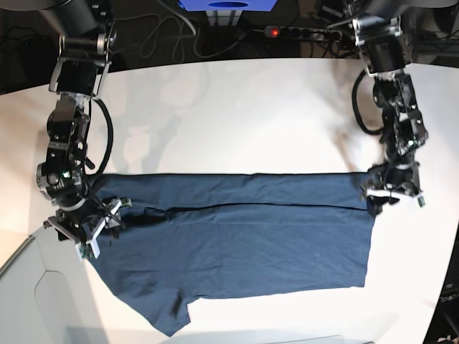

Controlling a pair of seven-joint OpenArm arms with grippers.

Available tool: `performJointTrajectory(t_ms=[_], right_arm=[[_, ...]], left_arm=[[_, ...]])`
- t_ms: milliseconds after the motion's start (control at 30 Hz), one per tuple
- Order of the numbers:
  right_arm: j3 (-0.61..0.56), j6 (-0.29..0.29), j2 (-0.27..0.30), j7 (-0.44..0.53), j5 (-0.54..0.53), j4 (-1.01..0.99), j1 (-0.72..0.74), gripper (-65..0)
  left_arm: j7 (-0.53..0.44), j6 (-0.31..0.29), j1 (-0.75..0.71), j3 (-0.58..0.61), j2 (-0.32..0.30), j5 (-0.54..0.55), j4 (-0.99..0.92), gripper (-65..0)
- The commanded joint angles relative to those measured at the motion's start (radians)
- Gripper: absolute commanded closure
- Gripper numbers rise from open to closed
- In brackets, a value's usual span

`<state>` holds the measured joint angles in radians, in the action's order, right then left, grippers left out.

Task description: Fold the T-shirt properly

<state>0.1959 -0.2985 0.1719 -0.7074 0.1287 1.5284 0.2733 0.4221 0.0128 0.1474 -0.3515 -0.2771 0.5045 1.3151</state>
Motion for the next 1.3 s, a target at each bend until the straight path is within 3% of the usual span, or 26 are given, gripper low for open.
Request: performJointTrajectory(t_ms=[0,200,500,800,900,1233,1267], right_arm=[[0.004,-0.009,0.015,0.022,-0.008,0.033,0.011,-37.9],[0.015,-0.009,0.019,0.024,-0.007,0.093,-0.099,-37.9],[0.09,-0.009,0.033,0.024,-0.008,0.093,-0.139,-38.0],[0.092,-0.009,0.062,0.024,-0.008,0.085,-0.148,-38.0],[0.098,-0.009,0.074,0.024,-0.007,0.083,-0.144,-38.0],[0.21,-0.011,0.104,0.024,-0.013,-0.024,-0.099,-38.0],[0.216,-0.014,0.105,0.024,-0.013,-0.05,-0.088,-38.0]], left_arm=[[-0.042,-0.01,0.011,-0.004,-0.009,0.012,0.014,-33.5],[-0.136,-0.007,-0.062,-0.004,-0.004,0.009,-0.033,-33.5],[-0.245,-0.012,-0.061,0.004,-0.012,0.004,-0.217,-33.5],[-0.256,-0.012,-0.033,0.075,-0.014,0.004,-0.245,-32.9],[-0.257,-0.014,-0.029,0.076,-0.014,0.004,-0.253,-28.0],[-0.257,-0.014,-0.032,0.07,-0.014,0.004,-0.253,0.0],[-0.257,-0.014,-0.032,0.07,-0.014,0.004,-0.253,0.0]])
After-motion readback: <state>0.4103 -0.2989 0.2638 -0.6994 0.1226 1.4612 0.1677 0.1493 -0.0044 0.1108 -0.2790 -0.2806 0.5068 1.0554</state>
